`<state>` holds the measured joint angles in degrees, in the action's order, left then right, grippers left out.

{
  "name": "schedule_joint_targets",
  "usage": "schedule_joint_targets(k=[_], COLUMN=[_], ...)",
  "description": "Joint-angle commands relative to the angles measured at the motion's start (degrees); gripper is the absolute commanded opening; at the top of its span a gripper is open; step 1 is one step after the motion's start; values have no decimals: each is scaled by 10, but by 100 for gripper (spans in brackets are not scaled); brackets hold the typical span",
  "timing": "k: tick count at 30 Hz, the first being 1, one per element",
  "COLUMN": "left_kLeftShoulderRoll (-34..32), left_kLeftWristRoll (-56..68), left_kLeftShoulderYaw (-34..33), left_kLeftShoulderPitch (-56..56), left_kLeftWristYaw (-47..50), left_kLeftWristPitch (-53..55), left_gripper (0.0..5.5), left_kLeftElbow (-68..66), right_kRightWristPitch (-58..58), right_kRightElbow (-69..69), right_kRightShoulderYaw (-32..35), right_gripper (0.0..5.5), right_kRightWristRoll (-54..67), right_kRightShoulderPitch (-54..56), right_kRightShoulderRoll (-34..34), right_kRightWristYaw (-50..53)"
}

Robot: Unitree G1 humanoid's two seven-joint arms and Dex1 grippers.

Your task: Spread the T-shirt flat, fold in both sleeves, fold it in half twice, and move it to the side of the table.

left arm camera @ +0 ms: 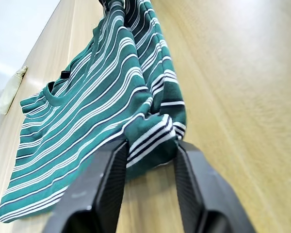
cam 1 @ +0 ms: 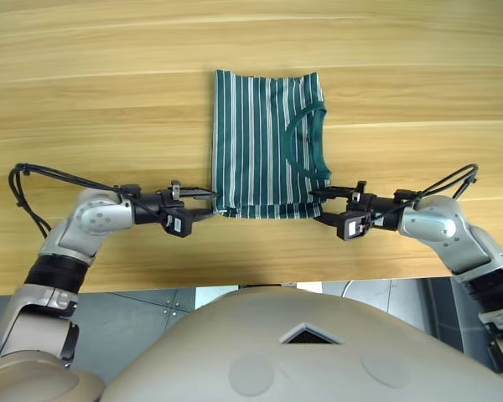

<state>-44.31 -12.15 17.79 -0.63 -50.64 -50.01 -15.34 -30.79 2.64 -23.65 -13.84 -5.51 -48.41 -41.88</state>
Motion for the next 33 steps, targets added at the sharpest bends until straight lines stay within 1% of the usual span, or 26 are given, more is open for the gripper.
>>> schedule_joint_targets(k=[1, 5, 7, 10, 21, 22, 26, 28, 31, 33], left_kLeftShoulderRoll=[-5, -10, -12, -15, -19, -19, -19, -18, -18, -18], left_kLeftWristRoll=[-25, -18, -15, -11, -4, -4, -2, -1, -1, 0], left_kLeftShoulderYaw=[20, 27, 29, 32, 32, 32, 33, 33, 33, 33], left_kLeftShoulderPitch=[4, 6, 6, 5, 3, 3, 4, 4, 4, 4], left_kLeftWristYaw=[2, 5, 5, 4, 10, 11, 13, 13, 14, 15], left_kLeftWristPitch=[6, 7, 6, 5, 4, 4, 4, 3, 3, 3], left_gripper=[117, 49, 26, 18, 15, 15, 15, 15, 15, 15], left_kLeftElbow=[-13, -10, -10, -8, -2, -2, -2, -2, -2, -3], right_kRightWristPitch=[17, 20, 20, 20, 23, 23, 18, 13, 0, -7], right_kRightElbow=[-18, -25, -27, -29, -21, -23, -16, -7, -2, 0], right_kRightShoulderYaw=[-21, -25, -25, -26, -10, -7, 11, 20, 27, 30], right_gripper=[162, 82, 48, 0, 0, 34, 94, 140, 191, 213], right_kRightWristRoll=[-36, -38, -37, -37, -27, -30, -20, -12, -17, -18], right_kRightShoulderPitch=[-11, -3, 0, 2, -3, -3, -12, -21, -30, -33], right_kRightShoulderRoll=[-1, 9, 12, 14, 11, 8, -6, -15, -25, -27], right_kRightWristYaw=[-24, -21, -19, -17, -12, -11, -12, -16, -15, -15])
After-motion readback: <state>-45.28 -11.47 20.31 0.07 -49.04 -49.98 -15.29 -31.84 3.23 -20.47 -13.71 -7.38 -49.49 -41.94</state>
